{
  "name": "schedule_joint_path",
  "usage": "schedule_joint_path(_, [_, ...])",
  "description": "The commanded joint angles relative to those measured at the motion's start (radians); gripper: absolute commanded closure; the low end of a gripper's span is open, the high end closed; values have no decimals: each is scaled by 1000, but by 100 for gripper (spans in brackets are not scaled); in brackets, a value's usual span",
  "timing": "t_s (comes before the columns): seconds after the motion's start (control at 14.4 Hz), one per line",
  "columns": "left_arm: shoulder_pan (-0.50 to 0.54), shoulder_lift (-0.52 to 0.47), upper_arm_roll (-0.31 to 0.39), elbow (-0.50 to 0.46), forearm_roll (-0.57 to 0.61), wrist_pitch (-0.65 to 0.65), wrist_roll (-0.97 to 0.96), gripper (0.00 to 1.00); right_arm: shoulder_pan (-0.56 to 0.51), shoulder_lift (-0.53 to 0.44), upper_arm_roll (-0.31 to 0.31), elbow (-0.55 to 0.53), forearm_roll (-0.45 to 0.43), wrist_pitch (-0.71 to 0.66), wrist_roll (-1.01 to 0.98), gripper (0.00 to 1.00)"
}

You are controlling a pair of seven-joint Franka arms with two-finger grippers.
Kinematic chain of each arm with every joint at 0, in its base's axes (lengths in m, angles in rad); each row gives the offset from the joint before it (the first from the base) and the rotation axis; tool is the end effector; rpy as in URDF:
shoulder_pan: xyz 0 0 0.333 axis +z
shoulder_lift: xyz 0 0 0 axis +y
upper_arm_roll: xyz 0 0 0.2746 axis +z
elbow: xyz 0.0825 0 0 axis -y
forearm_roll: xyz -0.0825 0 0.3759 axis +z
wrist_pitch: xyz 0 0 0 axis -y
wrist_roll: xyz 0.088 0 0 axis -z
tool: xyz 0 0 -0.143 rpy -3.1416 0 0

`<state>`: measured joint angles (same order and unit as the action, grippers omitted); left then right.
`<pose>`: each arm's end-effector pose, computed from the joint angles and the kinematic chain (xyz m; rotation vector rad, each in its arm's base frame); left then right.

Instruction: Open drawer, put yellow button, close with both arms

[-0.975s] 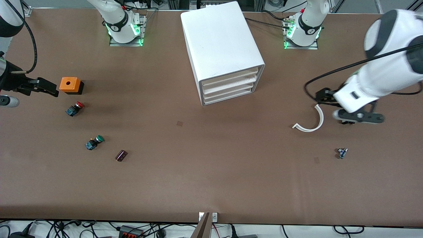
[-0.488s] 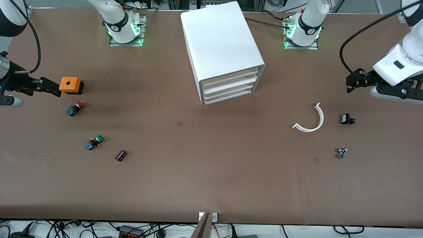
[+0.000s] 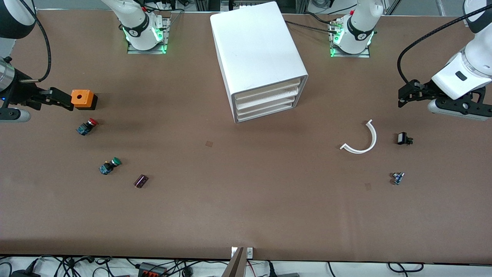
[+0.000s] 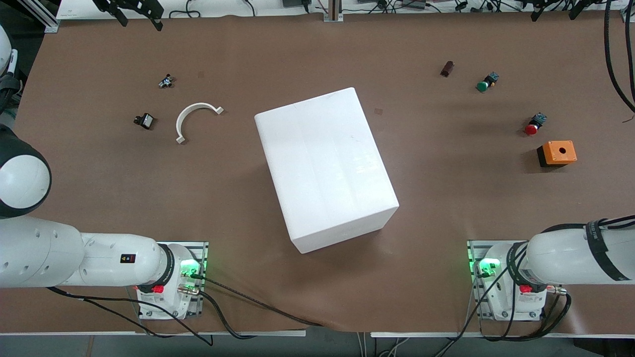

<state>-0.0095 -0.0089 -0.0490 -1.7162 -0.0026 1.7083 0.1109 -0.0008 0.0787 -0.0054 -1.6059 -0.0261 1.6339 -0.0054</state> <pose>0.5509 -0.0327 0.4960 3.1283 -0.2650 0.0016 0.5673 -0.0070 0.4923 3.1144 0.0024 -0.0792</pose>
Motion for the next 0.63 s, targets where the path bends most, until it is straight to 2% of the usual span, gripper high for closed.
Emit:
schedule_joint_path(0.0, [-3, -33, 14, -36, -19, 19, 30, 0, 4, -39, 1, -35, -17, -2, 1, 0])
schedule_joint_path(0.21, [-4, -33, -3, -36, 28, 19, 30, 0, -1, -39, 1, -36, -17, 1, -13, 0])
schedule_joint_path(0.56, [6, -17, 3, -14, 35, 16, 30, 0, -1, -37, 1, -34, -17, 3, -13, 0])
